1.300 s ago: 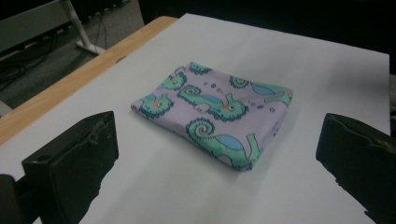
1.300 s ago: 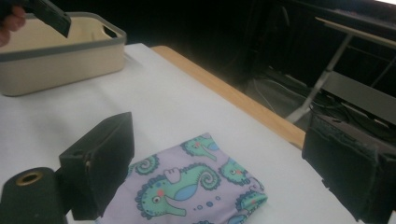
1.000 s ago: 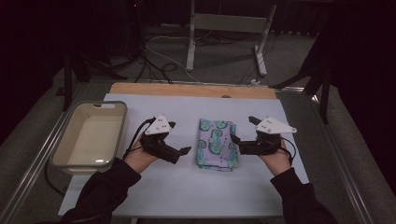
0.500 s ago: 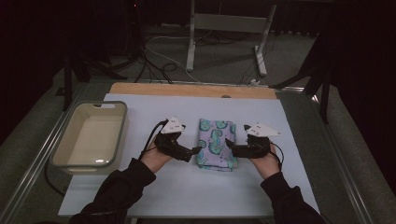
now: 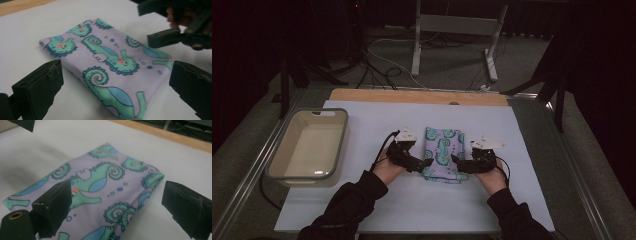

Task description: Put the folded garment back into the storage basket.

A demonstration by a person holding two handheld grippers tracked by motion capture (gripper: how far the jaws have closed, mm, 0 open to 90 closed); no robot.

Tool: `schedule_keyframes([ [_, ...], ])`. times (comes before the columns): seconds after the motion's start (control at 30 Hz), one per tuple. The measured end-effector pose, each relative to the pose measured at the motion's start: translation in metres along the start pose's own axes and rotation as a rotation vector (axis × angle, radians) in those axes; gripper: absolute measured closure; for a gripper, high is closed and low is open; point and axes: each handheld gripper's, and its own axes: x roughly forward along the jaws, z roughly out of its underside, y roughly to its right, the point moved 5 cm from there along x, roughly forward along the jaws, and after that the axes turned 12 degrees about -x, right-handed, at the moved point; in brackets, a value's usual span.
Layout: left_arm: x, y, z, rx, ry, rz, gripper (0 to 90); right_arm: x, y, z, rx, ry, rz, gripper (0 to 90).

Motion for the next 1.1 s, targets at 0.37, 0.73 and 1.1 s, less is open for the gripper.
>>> schedule_keyframes([
  [0.37, 0.017, -0.011, 0.007, -0.099, -0.096, -0.050, 0.0, 0.013, 0.003, 0.010, 0.031, -0.078, -0.024, 9.5],
  [0.73, 0.032, -0.013, 0.012, -0.195, -0.179, -0.034, 0.0, 0.023, 0.002, 0.011, 0.101, -0.139, -0.048, 9.4],
  [1.1, 0.045, -0.014, 0.015, -0.215, -0.217, -0.054, 8.6, 0.034, 0.004, 0.015, 0.174, -0.189, -0.059, 9.4],
])
